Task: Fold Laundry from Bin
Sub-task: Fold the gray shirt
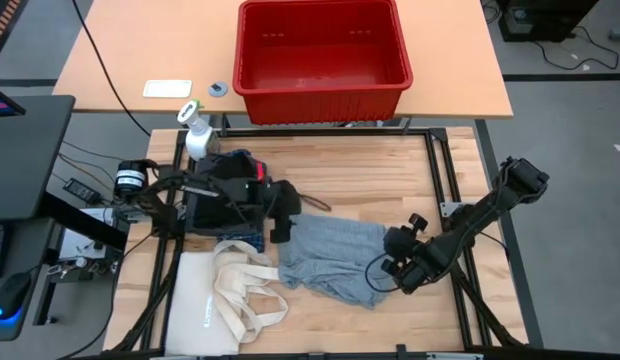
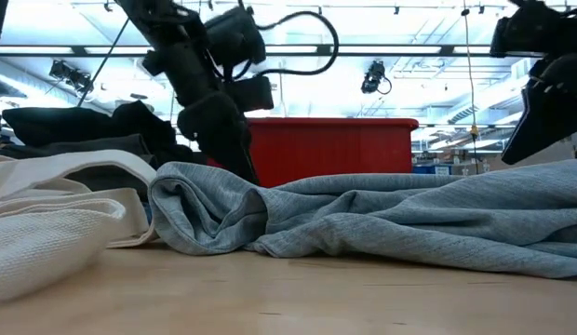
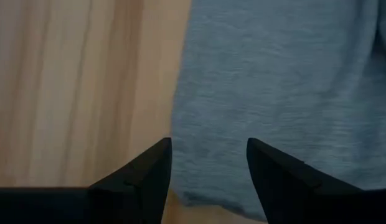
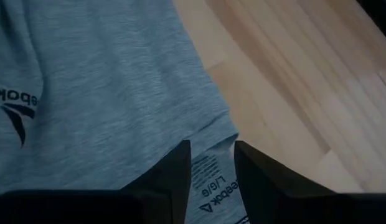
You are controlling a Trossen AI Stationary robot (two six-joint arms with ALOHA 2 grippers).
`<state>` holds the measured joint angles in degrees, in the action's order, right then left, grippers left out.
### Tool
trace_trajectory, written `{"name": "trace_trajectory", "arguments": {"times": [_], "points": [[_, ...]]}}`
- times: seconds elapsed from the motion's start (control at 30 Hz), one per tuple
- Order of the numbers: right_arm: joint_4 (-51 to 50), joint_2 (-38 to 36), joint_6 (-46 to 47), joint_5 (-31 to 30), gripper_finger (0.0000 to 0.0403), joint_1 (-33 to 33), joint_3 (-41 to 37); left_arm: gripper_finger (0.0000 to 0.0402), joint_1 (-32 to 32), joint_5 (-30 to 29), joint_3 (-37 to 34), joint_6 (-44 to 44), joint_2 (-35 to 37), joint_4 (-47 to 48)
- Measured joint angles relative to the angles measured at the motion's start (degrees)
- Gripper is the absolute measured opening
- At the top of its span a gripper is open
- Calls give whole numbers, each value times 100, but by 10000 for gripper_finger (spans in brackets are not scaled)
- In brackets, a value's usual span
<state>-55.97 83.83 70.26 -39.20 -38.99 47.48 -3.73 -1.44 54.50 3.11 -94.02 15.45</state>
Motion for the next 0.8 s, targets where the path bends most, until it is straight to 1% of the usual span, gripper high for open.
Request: {"name": "trace_trajectory", "arguments": {"times": [0.07,0.13,0.17,0.2,0.23,0.27,0.3,0.4,0.47,0.5,0.57,0.63,0.73,0.8], "points": [[61,-82,-193,110,135,100,-2,213,-186,484,2,56,0,-14],[359,-193,-543,173,141,180,-2,213,-304,1385,2,95,0,-64],[601,-254,-778,172,144,196,-2,213,-296,1870,2,97,0,-105],[905,-312,-1072,168,146,202,-2,213,-231,2233,3,98,0,-155],[1271,-365,-1409,155,148,202,-2,213,-107,2384,6,103,2,-182],[1710,-407,-1738,151,150,200,-2,213,64,2328,7,175,2,-179],[2143,-434,-2093,157,152,196,-2,213,274,2099,7,319,2,-163],[3494,-399,-3093,294,154,185,-2,213,983,963,7,677,2,-191],[4358,-247,-3654,446,154,185,-2,213,1417,405,7,622,2,-334],[4779,-119,-3906,514,155,176,-2,213,1619,224,7,505,2,-415],[5542,190,-4448,702,155,150,-2,213,1924,123,17,186,2,-575],[5926,564,-4809,827,155,136,71,213,2129,77,48,-183,2,-589],[5743,1097,-4898,840,155,101,358,214,2216,-105,50,-722,2,-562],[5571,1402,-4836,866,156,57,539,217,2223,-204,50,-819,2,-557]]}}
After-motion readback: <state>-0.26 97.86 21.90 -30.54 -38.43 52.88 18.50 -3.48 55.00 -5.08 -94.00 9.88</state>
